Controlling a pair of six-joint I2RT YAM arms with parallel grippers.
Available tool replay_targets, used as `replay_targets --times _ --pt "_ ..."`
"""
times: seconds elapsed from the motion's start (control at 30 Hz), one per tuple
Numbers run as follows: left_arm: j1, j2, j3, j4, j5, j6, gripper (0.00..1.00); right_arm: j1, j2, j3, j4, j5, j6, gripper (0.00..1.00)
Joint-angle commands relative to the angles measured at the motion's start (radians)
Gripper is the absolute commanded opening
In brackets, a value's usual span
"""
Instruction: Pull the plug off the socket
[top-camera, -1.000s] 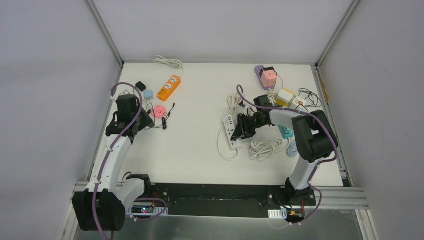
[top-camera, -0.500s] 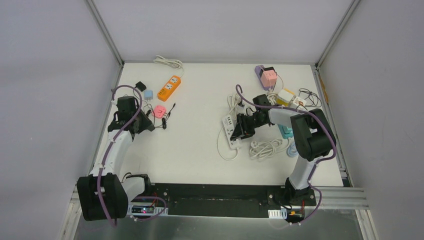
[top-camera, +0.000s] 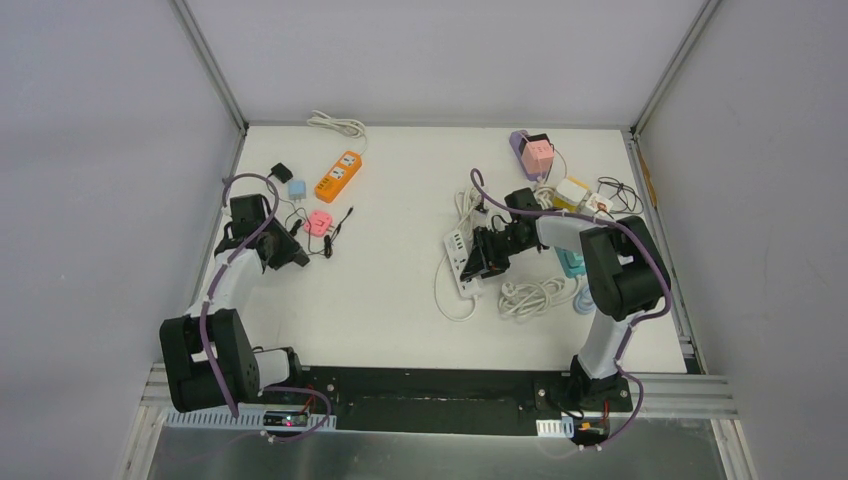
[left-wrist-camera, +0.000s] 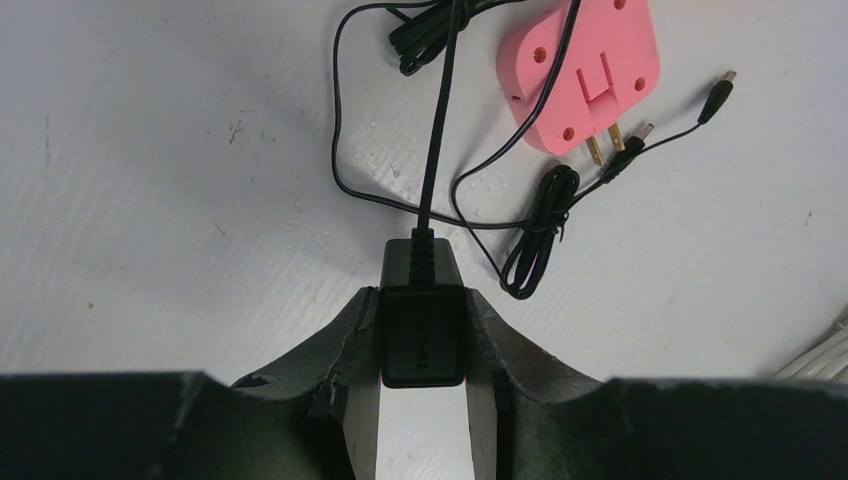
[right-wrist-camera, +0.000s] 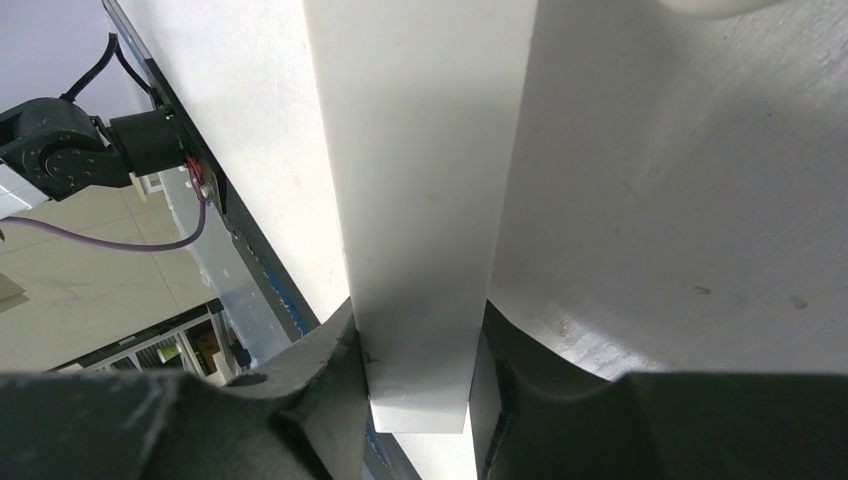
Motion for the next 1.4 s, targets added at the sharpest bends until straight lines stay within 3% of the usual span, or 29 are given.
replay_targets --times 0.0,0.37,0.8,1.1,1.37 --pt "0.023 0.034 0.021 0.047 0.061 -0.010 0.26 0.005 0.013 0.041 0.006 -0.013 -0.026 0.10" --pt "0.071 0.052 0.031 0.046 0.087 -0.042 0.65 0.005 0.019 0.050 -0.009 -0.016 -0.041 0.10" --pt "0.071 -0.103 0.062 -0.037 0.232 -0.029 0.74 0.005 0.015 0.065 -0.030 -0.015 -0.054 0.10" --pt "0.058 -0.205 0.024 -0.011 0.419 -0.132 0.73 0.005 0.012 0.068 -0.038 -0.031 -0.064 0.10" --pt "-0.117 -0.313 -0.053 0.081 0.395 -0.208 0.73 0.002 0.014 0.069 -0.035 -0.042 -0.058 0.16"
